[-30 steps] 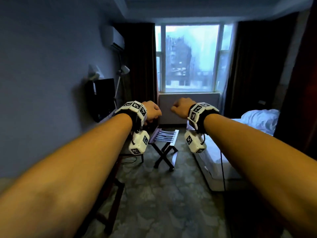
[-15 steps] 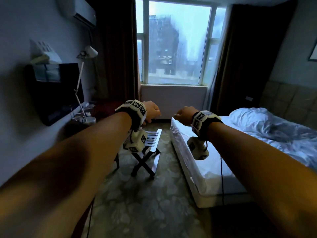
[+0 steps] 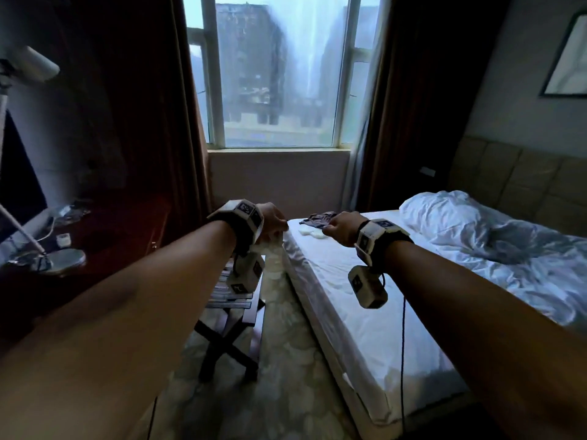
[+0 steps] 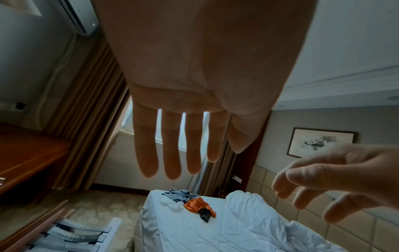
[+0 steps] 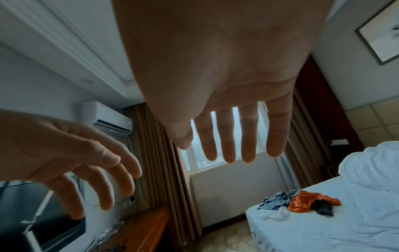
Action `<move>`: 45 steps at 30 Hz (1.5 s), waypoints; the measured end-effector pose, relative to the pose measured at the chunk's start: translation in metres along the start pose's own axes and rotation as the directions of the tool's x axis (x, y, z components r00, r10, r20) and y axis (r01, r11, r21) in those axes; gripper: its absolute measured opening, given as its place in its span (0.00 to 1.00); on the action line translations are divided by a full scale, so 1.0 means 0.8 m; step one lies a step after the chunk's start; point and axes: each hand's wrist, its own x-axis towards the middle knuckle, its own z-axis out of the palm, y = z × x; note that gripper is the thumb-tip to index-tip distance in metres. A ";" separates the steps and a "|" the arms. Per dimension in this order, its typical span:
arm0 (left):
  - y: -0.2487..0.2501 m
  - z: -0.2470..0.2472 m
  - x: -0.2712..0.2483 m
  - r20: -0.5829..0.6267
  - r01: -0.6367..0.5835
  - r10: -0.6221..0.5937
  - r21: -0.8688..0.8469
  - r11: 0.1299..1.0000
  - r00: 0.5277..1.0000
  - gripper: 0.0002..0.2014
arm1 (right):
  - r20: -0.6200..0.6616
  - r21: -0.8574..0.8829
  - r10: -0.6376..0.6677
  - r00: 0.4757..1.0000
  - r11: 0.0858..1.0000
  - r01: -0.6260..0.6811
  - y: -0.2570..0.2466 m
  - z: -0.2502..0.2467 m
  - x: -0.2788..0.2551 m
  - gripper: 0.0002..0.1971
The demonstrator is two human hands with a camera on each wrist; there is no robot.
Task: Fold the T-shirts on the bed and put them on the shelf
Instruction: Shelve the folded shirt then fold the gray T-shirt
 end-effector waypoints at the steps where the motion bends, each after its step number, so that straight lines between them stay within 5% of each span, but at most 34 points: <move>1: -0.002 -0.002 0.033 0.024 0.003 -0.003 -0.018 1.000 1.000 0.06 | 0.013 -0.002 0.014 1.000 1.000 -0.014 0.011 -0.002 0.028 0.21; 10: -0.004 0.017 0.360 0.132 0.016 -0.015 -0.010 1.000 0.991 0.08 | 0.016 0.019 0.136 0.991 0.990 -0.136 0.161 0.076 0.365 0.33; 17: -0.014 0.039 0.616 0.210 0.082 -0.075 -0.025 0.996 0.975 0.10 | 0.123 0.086 0.091 0.988 0.991 -0.101 0.230 0.091 0.566 0.20; 26: -0.070 0.024 0.892 0.207 0.139 -0.111 -0.126 0.982 0.972 0.12 | 0.281 0.078 0.063 0.957 0.993 -0.089 0.258 0.139 0.844 0.16; 33: -0.142 0.022 1.144 0.201 0.106 -0.060 -0.226 0.968 0.978 0.09 | 0.274 0.097 0.148 0.950 0.979 -0.180 0.271 0.202 1.064 0.14; 45: -0.183 0.072 1.467 0.386 0.160 -0.082 -0.175 0.972 0.919 0.12 | 0.359 0.218 0.292 0.887 0.898 -0.384 0.345 0.293 1.322 0.13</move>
